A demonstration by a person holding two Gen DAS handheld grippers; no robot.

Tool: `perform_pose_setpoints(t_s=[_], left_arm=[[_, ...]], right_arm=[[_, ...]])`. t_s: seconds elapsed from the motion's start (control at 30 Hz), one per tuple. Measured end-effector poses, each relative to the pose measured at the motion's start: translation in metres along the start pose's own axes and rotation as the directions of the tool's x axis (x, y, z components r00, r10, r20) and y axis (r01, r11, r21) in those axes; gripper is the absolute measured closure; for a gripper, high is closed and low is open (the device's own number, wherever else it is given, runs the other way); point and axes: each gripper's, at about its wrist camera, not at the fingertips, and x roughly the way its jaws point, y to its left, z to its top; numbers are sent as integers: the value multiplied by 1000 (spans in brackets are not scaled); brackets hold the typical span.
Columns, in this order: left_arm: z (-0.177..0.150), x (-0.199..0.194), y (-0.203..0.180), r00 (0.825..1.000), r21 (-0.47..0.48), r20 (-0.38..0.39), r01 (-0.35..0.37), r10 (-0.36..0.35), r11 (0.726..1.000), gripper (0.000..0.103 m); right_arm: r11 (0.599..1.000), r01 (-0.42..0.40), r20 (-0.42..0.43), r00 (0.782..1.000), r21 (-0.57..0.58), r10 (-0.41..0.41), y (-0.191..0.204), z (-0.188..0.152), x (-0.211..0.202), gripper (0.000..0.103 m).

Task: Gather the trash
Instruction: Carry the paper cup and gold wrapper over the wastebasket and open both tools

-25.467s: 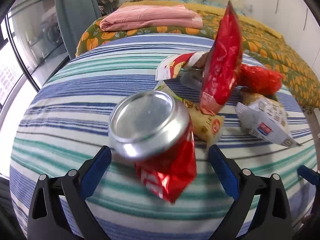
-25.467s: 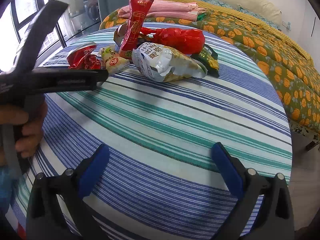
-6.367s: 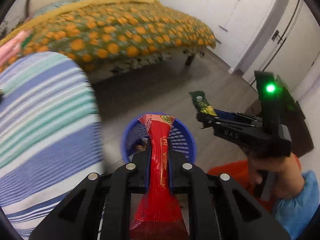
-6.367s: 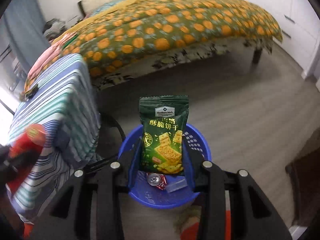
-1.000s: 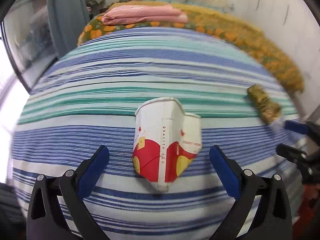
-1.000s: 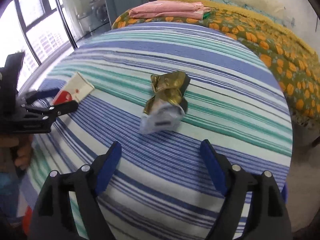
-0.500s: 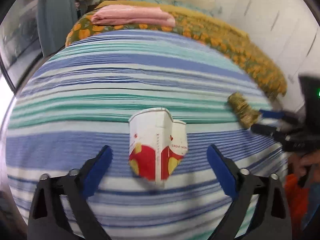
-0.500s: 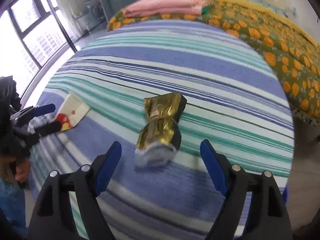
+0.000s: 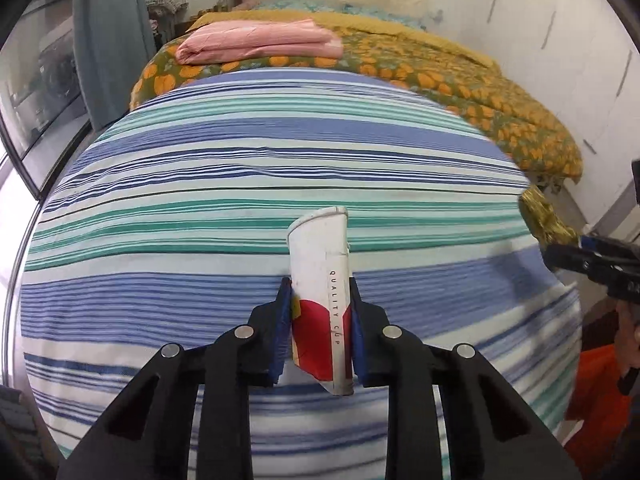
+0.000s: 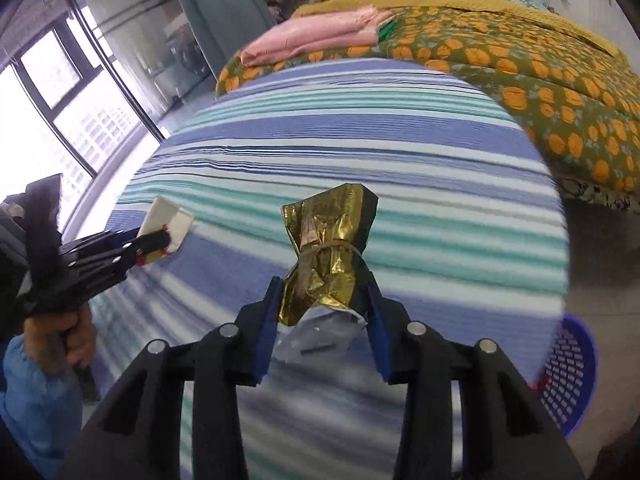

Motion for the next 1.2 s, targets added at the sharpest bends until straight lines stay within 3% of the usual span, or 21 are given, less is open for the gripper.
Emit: perform_pose_setpoints(t_s=[0.13, 0.3, 0.37, 0.47, 0.6, 0.7, 0.93, 1.03, 1.07, 1.1, 1.13, 1.2], left_arm=[[-8, -15, -35, 996, 18, 10, 87, -87, 996, 79], [-12, -34, -112, 968, 107, 13, 247, -249, 963, 79], [-13, -37, -153, 948, 155, -9, 317, -319, 936, 78], [-19, -34, -228, 904, 223, -76, 426, -420, 877, 78], [-38, -7, -324, 871, 300, -193, 491, -452, 818, 78], [-47, 27, -370, 873, 327, -252, 483, -417, 813, 78], [-49, 127, -426, 897, 332, -319, 410, -308, 850, 75], [-50, 158, -429, 897, 327, -340, 396, -284, 858, 60], [-50, 163, -429, 896, 326, -343, 394, -281, 859, 58], [-50, 168, -429, 894, 327, -348, 397, -282, 858, 52], [-51, 168, -429, 895, 329, -348, 395, -279, 858, 41], [-48, 165, -425, 905, 331, -321, 382, -278, 863, 31]], right_arm=[[998, 18, 56, 998, 66, -22, -31, -30, -48, 64], [967, 182, 89, 976, 179, -200, -102, -79, -102, 64], [935, 278, 52, 954, 219, -296, -137, -102, -109, 64], [900, 354, -8, 931, 255, -364, -180, -126, -107, 64], [880, 365, -53, 929, 303, -367, -223, -145, -97, 64], [869, 343, -84, 938, 356, -336, -253, -156, -89, 64], [846, 295, -100, 955, 445, -280, -302, -171, -76, 64], [843, 265, -113, 964, 467, -241, -319, -174, -61, 55], [837, 267, -130, 964, 478, -234, -328, -180, -53, 40], [829, 273, -137, 962, 488, -236, -331, -182, -50, 31], [815, 278, -143, 960, 509, -239, -338, -187, -48, 31], [792, 279, -145, 960, 543, -238, -343, -191, -50, 26]])
